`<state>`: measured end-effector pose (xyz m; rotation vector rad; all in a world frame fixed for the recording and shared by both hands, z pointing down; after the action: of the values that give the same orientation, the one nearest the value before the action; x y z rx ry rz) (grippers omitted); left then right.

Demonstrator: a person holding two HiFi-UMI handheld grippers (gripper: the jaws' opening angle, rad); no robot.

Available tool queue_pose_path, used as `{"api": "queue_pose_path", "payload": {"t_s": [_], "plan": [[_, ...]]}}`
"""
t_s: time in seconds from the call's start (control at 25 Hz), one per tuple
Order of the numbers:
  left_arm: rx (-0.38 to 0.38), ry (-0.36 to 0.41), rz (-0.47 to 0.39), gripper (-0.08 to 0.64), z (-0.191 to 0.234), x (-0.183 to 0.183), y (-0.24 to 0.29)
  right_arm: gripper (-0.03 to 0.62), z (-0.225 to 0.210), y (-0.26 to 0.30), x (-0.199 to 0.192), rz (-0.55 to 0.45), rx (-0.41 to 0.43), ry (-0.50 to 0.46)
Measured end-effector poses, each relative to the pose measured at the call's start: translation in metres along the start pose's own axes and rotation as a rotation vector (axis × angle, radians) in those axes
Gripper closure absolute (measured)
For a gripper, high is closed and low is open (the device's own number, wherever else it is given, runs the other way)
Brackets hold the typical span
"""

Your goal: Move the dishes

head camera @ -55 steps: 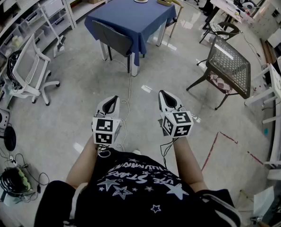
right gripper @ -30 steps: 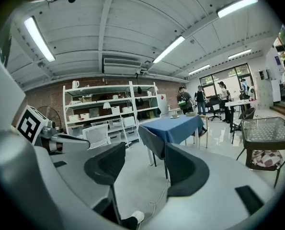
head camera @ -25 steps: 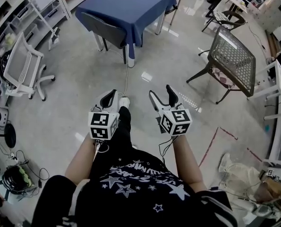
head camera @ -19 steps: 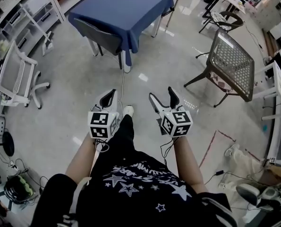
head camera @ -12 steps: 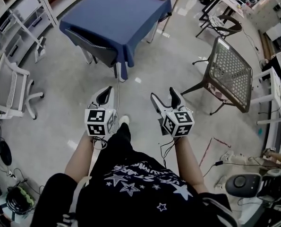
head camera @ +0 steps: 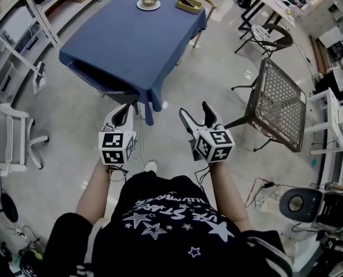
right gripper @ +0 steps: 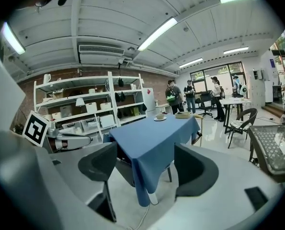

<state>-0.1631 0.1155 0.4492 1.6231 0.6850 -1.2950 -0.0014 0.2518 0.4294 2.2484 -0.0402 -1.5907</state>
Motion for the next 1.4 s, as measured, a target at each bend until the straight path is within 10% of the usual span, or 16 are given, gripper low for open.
{"api": "queue_pose_path", "payload": {"t_s": [0.56,1.4], "plan": [[0.086,-0.031,0.028,0.540,0.063,0.019,0.086,0.241,-0.061,0.138,0.070,-0.008,0.067,-0.005],[0.461,-0.177,0.042,0.540,0.255,0.113,0.335,0.242,-0.143,0.555,0.247,0.078,0.329,-0.131]]}}
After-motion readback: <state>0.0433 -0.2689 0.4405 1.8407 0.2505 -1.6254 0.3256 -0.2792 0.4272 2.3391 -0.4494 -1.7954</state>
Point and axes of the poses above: the fingertips, and each gripper's own axes: y forward along the fingers, z to its left, x out of its top, the point moved 1 cm from there along -y, backward along the fingers, and after that the axes turned 8 degrees about y, right-handed, at the moved point
